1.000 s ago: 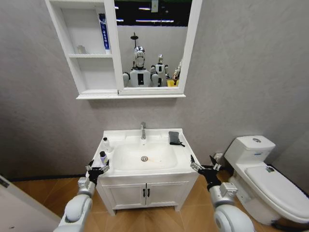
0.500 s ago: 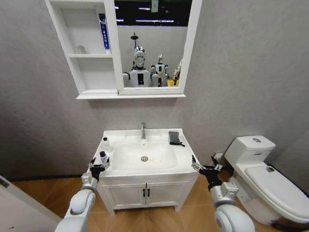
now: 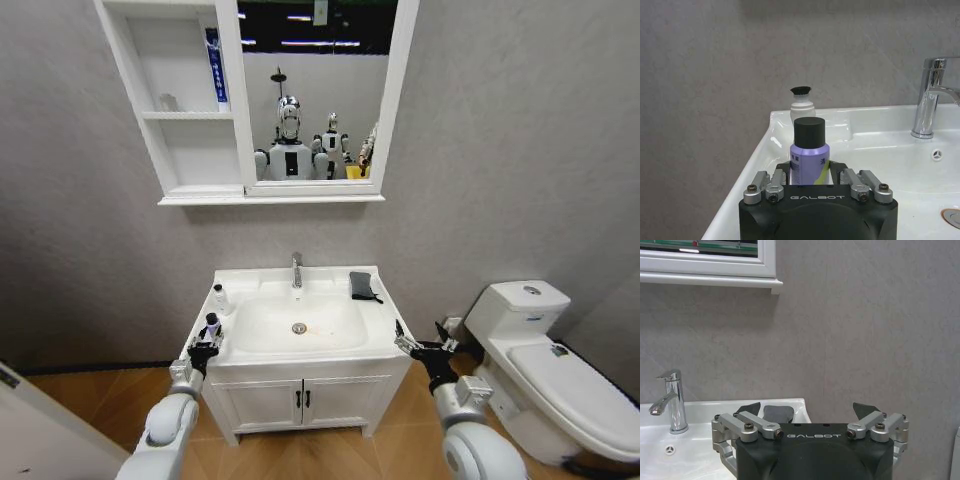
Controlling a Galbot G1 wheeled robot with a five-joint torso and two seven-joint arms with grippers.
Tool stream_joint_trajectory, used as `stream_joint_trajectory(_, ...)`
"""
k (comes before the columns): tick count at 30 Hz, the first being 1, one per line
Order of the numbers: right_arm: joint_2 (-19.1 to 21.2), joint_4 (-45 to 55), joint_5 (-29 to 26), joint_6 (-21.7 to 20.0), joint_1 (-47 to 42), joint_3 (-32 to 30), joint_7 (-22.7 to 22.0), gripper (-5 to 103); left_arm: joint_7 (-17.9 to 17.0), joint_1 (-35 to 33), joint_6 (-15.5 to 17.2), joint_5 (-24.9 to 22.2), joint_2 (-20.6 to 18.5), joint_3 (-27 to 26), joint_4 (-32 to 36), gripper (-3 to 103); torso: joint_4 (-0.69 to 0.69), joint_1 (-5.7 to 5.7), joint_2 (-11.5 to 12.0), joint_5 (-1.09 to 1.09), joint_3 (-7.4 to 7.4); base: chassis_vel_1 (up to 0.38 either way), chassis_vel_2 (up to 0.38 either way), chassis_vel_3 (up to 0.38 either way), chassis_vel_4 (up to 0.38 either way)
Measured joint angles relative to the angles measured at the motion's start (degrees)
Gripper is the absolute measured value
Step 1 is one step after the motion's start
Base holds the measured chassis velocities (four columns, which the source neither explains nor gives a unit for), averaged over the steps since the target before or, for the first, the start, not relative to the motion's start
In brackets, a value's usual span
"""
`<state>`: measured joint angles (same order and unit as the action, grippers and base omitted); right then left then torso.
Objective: Move facial cleanser and shampoo from washbasin to cabinet, then wipe washbasin with towel.
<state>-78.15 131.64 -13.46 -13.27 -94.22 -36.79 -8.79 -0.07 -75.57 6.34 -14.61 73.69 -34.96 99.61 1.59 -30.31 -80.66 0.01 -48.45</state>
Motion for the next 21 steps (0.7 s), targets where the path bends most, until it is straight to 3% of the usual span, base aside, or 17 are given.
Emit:
stream_joint_trajectory(15,0.26,0.02,0.15,0.41,-0.36,0.52,-0.02,100,0.18,-3.71,-0.54,-1.06,-0.44,-2.44,5.0,42,0.0,0.0,0.0,-0.01,0.0,0.0,0.0,0.0,0.0)
stream_joint_trajectory(21,0.89,0.03,0.17,0.41,-0.52,0.49,-0.06,100,-1.24,-5.09,1.11,-1.72,-1.35,-2.86,9.35,42,-0.01,0.0,0.0,-0.01,0.0,0.0,0.0,0.0,0.0)
